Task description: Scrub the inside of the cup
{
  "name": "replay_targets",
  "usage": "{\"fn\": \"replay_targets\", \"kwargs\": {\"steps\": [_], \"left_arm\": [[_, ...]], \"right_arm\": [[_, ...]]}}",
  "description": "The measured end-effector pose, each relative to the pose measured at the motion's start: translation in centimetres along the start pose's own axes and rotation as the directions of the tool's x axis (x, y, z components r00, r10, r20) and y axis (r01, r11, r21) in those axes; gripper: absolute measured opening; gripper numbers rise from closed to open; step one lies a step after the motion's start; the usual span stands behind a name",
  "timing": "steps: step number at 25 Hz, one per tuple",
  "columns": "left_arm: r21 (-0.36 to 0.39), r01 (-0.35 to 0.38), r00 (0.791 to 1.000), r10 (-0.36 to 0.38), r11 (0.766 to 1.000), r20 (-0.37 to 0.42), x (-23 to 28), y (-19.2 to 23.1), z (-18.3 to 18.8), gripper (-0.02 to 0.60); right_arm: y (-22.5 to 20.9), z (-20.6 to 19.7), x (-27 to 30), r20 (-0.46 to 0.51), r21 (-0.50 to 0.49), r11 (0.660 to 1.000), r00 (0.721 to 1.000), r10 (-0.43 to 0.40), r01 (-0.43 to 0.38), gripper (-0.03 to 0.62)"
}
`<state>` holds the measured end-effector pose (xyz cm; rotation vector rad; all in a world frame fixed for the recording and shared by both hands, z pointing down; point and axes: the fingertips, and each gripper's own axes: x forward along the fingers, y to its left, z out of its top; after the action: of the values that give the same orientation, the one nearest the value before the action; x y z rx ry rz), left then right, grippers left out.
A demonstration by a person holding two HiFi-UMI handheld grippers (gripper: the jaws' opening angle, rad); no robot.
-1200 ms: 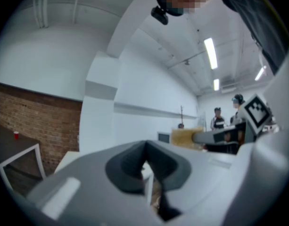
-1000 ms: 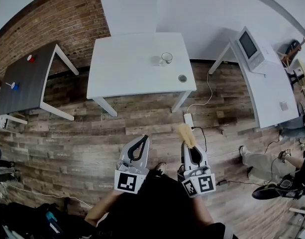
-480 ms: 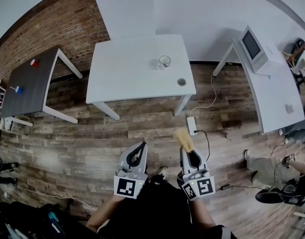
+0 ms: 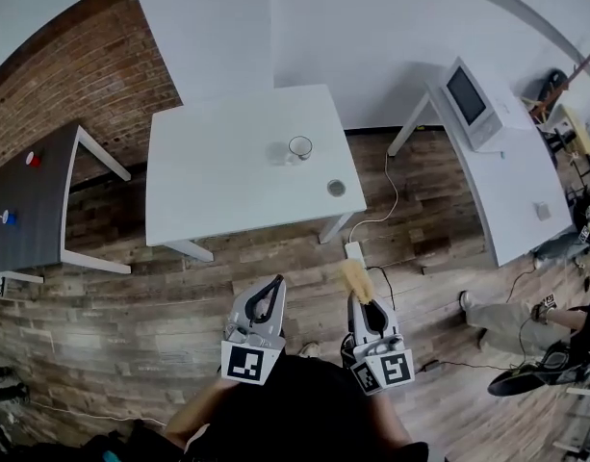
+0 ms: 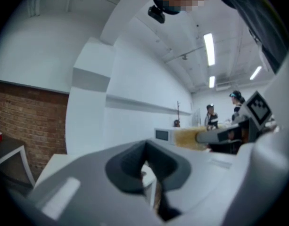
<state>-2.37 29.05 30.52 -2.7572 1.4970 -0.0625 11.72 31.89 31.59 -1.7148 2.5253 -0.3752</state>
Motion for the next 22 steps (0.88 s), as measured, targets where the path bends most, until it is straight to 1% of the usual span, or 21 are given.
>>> {"fn": "replay_targets", "kwargs": {"steps": [4,8,11,14,17,20,22], "left_arm": [[0.025,0.046,0.999,-0.046,0.999,-0.002,2.8,3.6,0.0,0.003],[0.059,0.095,0.995,-0.094,0.994,-0.015,4.6,6.1,-0.2,0.003],[0.068,0.114,0.993,-0.113,0.991,-0.021,5.9,7.7,-0.5,0.003],[0.072,0.118,0.993,-0.116,0.990,-0.034,7.5,9.0,-1.1,0.003],[0.034,0.101,0.994,-0.099,0.994,-0.046,9.2,9.3,-1.7,0.003],[-0.041,0.076,0.994,-0.079,0.996,-0.076,11.8,8.9,-2.7,0.003],[-0.051,0.067,0.993,-0.072,0.996,-0.089,13.7,8.6,-3.1,0.003]], "right_arm": [[0.7,1.3,4.6,0.030,0.003,1.000,0.999,-0.014,0.013,0.038],[1.2,1.6,8.2,0.017,-0.017,0.999,0.999,-0.040,0.041,0.038],[1.1,2.1,10.3,0.011,-0.028,0.998,0.999,-0.053,0.053,0.038],[0.5,2.5,12.1,0.001,-0.027,0.998,0.999,-0.055,0.055,0.038],[-0.8,3.0,13.8,0.003,-0.008,0.999,0.999,-0.043,0.043,0.039],[-2.9,3.4,15.7,0.001,-0.042,0.999,1.000,-0.023,0.023,0.038],[-4.2,3.7,17.1,0.002,-0.053,0.999,1.000,0.008,-0.008,0.039]]}}
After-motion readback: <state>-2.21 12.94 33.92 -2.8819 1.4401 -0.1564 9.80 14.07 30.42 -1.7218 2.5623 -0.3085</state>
